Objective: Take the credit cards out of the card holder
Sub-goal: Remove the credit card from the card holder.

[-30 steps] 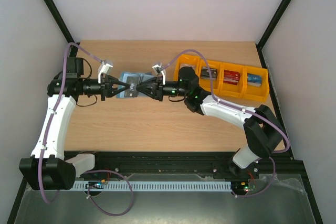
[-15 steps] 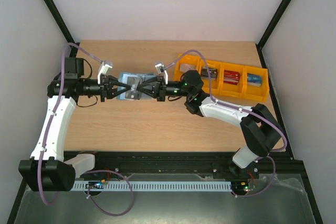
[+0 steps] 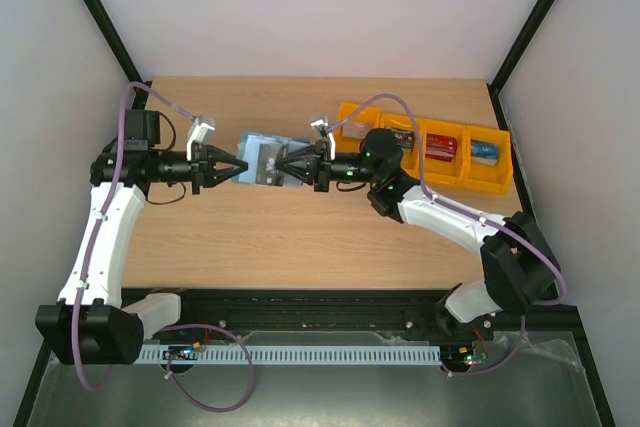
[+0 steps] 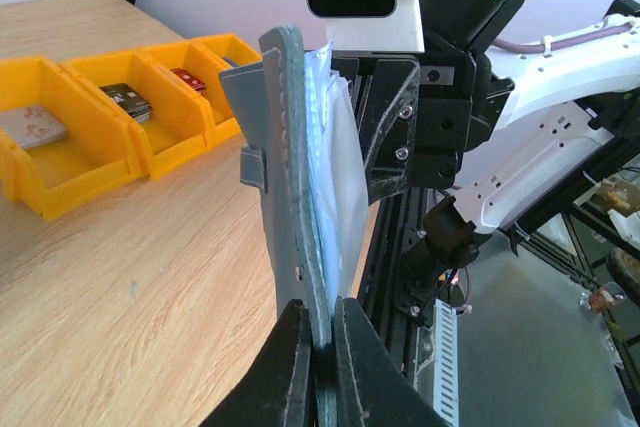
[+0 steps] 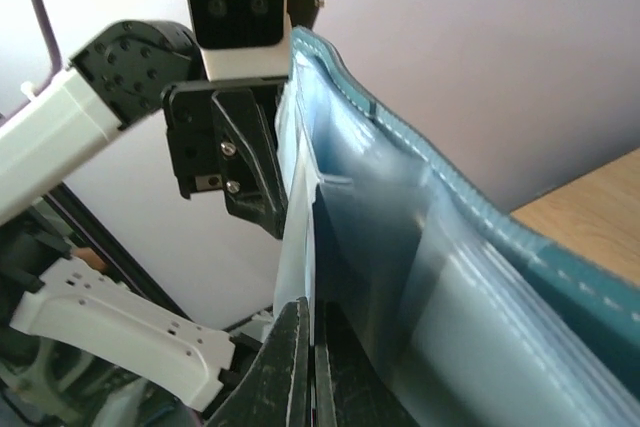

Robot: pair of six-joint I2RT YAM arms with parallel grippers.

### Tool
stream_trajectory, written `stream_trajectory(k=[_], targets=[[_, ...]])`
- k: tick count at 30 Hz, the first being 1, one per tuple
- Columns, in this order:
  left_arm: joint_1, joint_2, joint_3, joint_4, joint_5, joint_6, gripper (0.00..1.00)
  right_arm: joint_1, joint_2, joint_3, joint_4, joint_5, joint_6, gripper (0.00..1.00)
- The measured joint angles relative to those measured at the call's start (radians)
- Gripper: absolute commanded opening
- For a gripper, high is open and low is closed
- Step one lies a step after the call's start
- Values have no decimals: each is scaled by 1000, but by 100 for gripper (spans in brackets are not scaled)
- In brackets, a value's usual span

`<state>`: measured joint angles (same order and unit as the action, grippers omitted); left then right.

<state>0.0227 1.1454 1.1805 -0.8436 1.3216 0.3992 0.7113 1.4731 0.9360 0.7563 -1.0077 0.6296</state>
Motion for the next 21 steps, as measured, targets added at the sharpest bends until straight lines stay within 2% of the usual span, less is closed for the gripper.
stream_trajectory(k=[7,15,21], targets=[[18,0,-1,15,-29,-26,2,-28,-52,5,-202,24,-133,2],[40,-5,-15,77,-74,-90,2,-117,-122,5,-395,61,-235,2],[40,-5,-15,98,-130,-115,2,-187,-173,5,-478,117,-250,2]])
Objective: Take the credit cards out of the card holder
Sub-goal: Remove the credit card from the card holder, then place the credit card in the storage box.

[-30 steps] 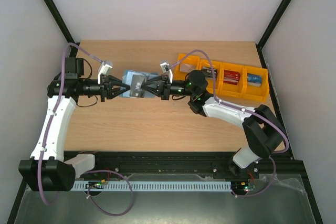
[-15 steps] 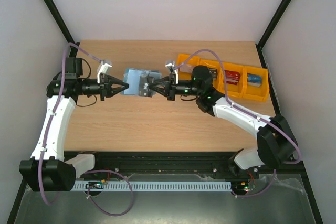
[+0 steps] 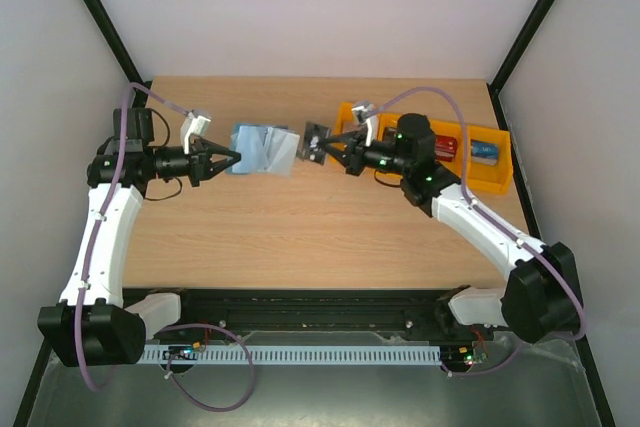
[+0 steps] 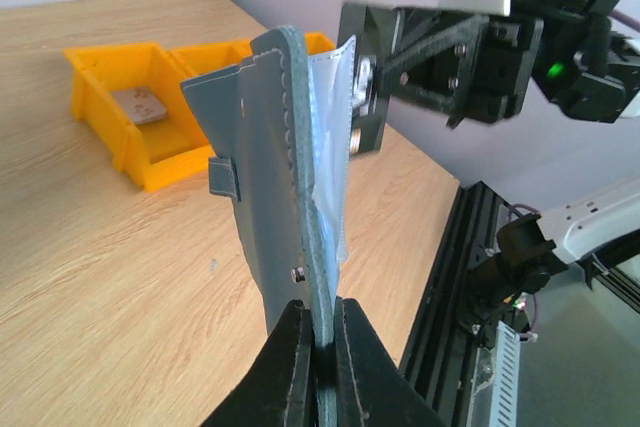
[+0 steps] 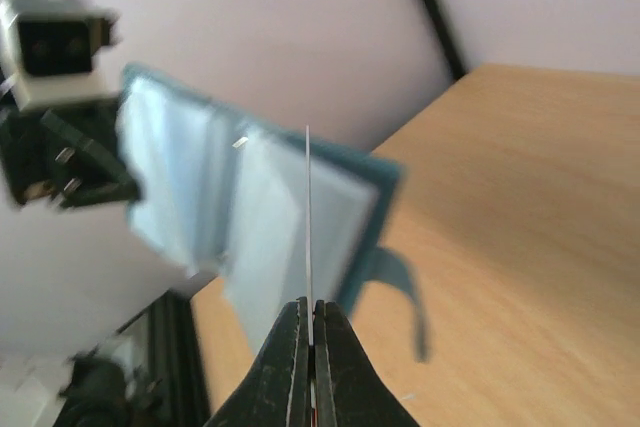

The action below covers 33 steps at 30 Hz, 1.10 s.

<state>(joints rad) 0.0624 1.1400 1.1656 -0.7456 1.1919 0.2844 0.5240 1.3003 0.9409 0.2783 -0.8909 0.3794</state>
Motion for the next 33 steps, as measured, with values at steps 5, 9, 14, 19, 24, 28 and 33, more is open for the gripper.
stream_trajectory(k=[5,9,14,19,24,28,33], targets=[[0,0,0,15,-45,-23,2,-166,-42,0,-26,172,127,2],[2,0,-7,32,-63,-41,2,-311,-50,9,-76,364,273,2],[2,0,-12,43,-78,-56,2,-386,-43,-56,-39,582,523,2],[2,0,-17,53,-103,-68,2,-385,40,-74,13,754,753,2],[2,0,-21,55,-113,-68,2,-375,169,-72,56,877,979,2],[2,0,-21,55,-114,-68,2,-347,295,-24,31,929,1096,2],[-8,-1,-21,54,-120,-65,2,-320,423,82,-5,958,1199,2]])
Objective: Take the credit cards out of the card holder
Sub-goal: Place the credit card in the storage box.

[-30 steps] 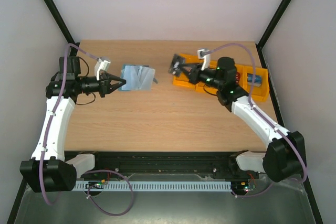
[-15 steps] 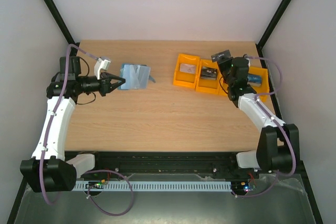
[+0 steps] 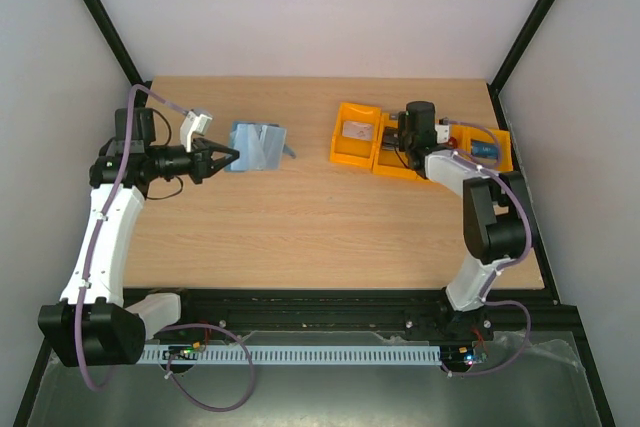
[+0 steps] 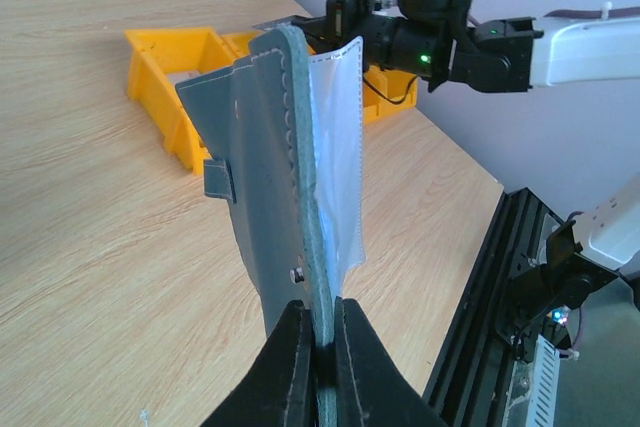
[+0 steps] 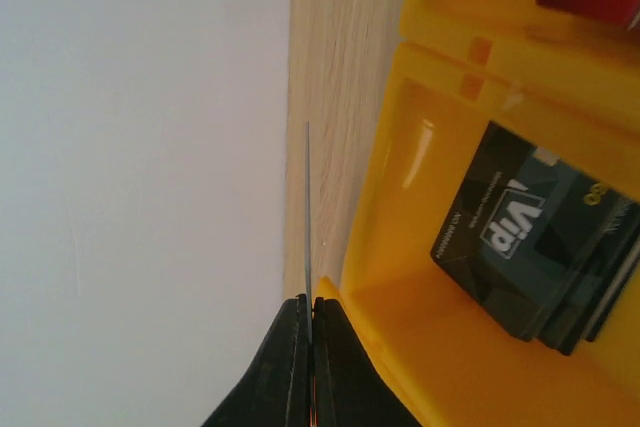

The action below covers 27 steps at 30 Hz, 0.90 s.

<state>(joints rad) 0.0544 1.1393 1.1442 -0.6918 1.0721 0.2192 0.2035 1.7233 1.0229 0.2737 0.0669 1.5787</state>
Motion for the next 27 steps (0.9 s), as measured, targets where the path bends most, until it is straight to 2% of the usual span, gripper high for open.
stream_trajectory(k=[7,17,27], targets=[[-16,0,0,-1,-7,2,2,10,121,148,-114,31,92,2],[-24,-1,-1,-2,-16,10,2,13,130,160,-204,65,143,2],[-24,-7,-1,-3,-20,16,2,15,222,229,-234,67,153,2]])
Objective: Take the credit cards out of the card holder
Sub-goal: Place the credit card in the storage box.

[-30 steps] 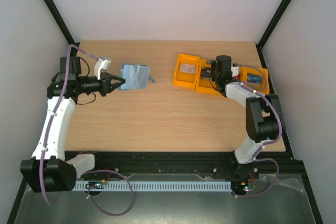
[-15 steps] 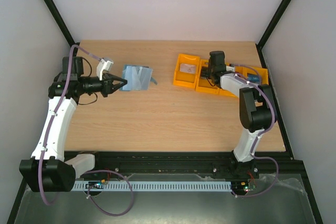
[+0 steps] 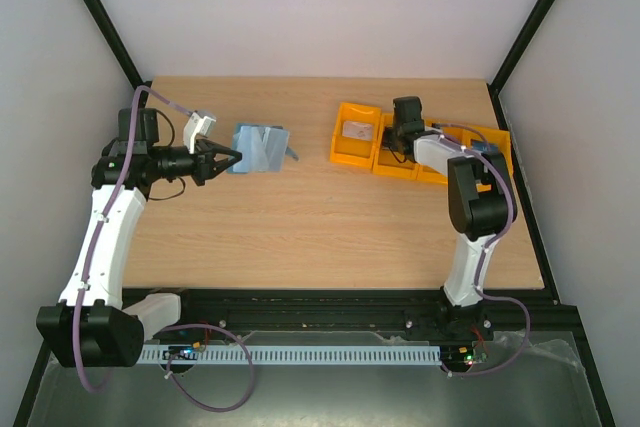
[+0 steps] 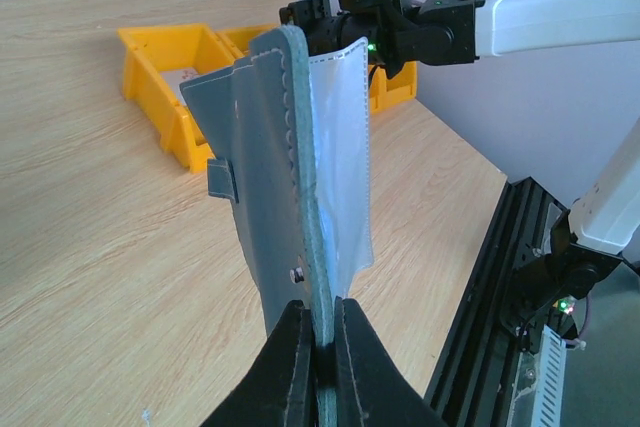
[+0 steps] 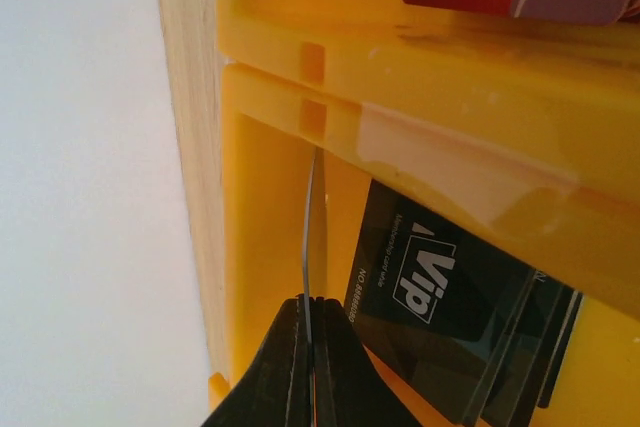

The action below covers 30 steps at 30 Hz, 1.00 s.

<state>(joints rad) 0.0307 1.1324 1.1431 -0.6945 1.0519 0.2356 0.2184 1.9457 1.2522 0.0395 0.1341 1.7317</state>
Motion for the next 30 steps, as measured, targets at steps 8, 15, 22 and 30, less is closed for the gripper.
stream_trajectory(k=[8,15,22,30], targets=[[0,0,0,0,-6,0,2,-3,42,34,-17,3,0,7],[-2,0,0,0,-6,1,2,-10,48,34,-13,-5,1,24],[-4,0,-6,-3,-6,1,2,-16,48,34,-12,-12,-9,66],[-4,0,-8,-6,-6,2,2,-16,0,33,-8,-27,-37,99]])
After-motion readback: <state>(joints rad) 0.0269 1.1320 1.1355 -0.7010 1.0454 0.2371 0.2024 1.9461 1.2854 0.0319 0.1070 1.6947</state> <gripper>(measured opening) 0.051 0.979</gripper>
